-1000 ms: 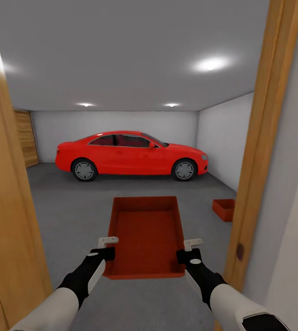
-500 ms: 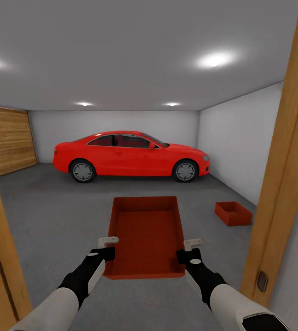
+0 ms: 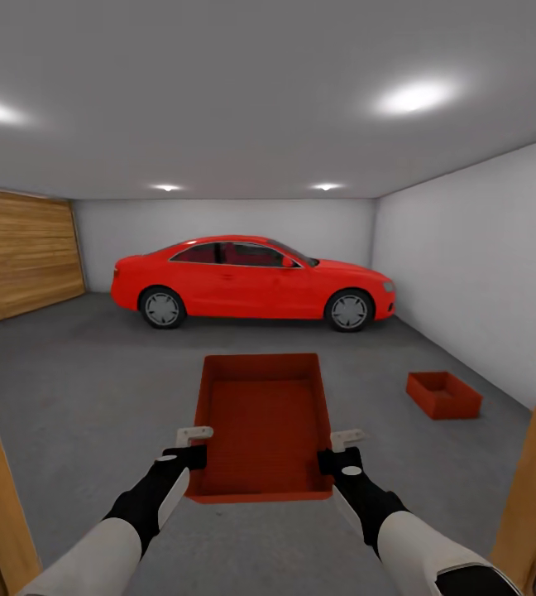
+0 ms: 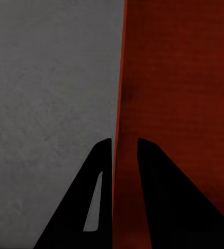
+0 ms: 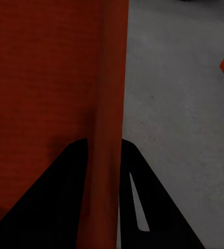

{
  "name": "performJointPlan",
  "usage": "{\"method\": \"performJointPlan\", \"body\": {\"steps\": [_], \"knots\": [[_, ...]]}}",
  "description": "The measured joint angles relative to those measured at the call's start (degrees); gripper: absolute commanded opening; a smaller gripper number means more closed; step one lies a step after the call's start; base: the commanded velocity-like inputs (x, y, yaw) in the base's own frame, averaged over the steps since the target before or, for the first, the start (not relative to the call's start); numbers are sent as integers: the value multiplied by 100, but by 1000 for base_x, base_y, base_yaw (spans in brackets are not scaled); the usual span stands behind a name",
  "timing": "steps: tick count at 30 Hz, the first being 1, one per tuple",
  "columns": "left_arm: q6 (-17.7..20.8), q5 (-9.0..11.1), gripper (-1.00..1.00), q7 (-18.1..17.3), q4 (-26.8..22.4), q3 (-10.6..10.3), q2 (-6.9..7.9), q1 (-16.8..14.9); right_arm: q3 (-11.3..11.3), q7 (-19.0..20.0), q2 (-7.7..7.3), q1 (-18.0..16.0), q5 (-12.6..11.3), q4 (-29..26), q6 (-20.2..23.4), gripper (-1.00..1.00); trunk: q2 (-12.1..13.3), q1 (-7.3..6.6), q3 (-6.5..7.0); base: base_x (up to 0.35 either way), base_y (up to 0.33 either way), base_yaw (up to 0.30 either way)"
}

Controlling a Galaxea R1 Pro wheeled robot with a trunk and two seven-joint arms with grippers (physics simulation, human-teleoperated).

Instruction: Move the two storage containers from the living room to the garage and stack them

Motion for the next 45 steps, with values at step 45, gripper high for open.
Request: {"method": "performJointPlan", "body": {"steps": [45], "knots": [[-84, 125, -100, 9, 67, -54, 6, 3, 84, -30, -13, 1, -5, -1, 11, -100, 0, 0, 0, 89, 9, 3]]}}
